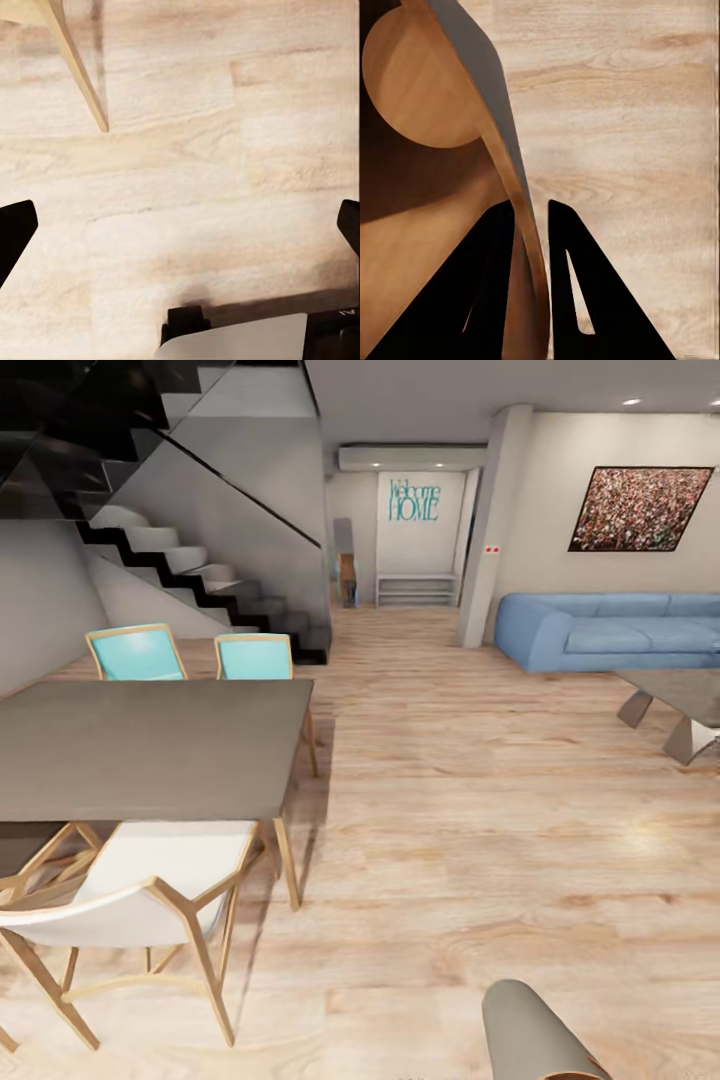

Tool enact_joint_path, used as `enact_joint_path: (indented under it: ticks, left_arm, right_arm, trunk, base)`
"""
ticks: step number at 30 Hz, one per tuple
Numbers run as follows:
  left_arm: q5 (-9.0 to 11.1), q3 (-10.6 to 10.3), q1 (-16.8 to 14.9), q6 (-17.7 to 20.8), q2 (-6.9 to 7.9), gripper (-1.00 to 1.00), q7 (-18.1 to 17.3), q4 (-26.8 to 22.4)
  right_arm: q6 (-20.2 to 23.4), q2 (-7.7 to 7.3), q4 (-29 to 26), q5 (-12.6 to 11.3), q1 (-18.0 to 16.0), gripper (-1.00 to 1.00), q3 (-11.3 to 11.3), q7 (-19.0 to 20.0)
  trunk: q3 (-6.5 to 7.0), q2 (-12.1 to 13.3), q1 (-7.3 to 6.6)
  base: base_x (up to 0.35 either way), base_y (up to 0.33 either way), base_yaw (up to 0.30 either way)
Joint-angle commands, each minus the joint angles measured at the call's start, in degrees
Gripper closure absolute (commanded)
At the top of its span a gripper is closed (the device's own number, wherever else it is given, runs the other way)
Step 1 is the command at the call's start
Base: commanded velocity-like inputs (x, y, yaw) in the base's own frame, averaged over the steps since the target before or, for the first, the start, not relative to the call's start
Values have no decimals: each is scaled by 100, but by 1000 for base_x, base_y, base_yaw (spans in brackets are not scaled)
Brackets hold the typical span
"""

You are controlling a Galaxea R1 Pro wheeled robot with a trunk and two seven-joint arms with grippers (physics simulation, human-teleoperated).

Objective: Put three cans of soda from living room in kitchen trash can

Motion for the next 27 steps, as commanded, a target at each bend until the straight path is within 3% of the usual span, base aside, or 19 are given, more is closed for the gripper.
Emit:
enact_joint_path:
  ticks: [1, 5, 14, 27]
  left_arm:
    - [0, 0, 0, 0, 0, -100, 0, 0]
    - [7, 4, 0, 0, 0, -100, 0, 0]
    - [1, 9, 0, -3, 6, -100, 0, 0]
    - [0, 0, 0, 0, 2, -100, 0, 0]
  right_arm:
    - [-6, 0, -10, -29, -2, 100, -43, 28]
    - [-6, 0, -10, -29, -2, 100, -43, 28]
    - [-6, 0, -10, -29, -2, 100, -51, 28]
    - [-6, 0, -10, -29, -2, 100, -51, 28]
  trunk:
    - [-2, 0, 0]
    - [-12, 0, 0]
    - [-35, 0, 0]
    - [-68, 0, 0]
  base:
    - [0, -290, -167]
    - [0, -270, -162]
    - [0, -59, -159]
    - [0, -263, -150]
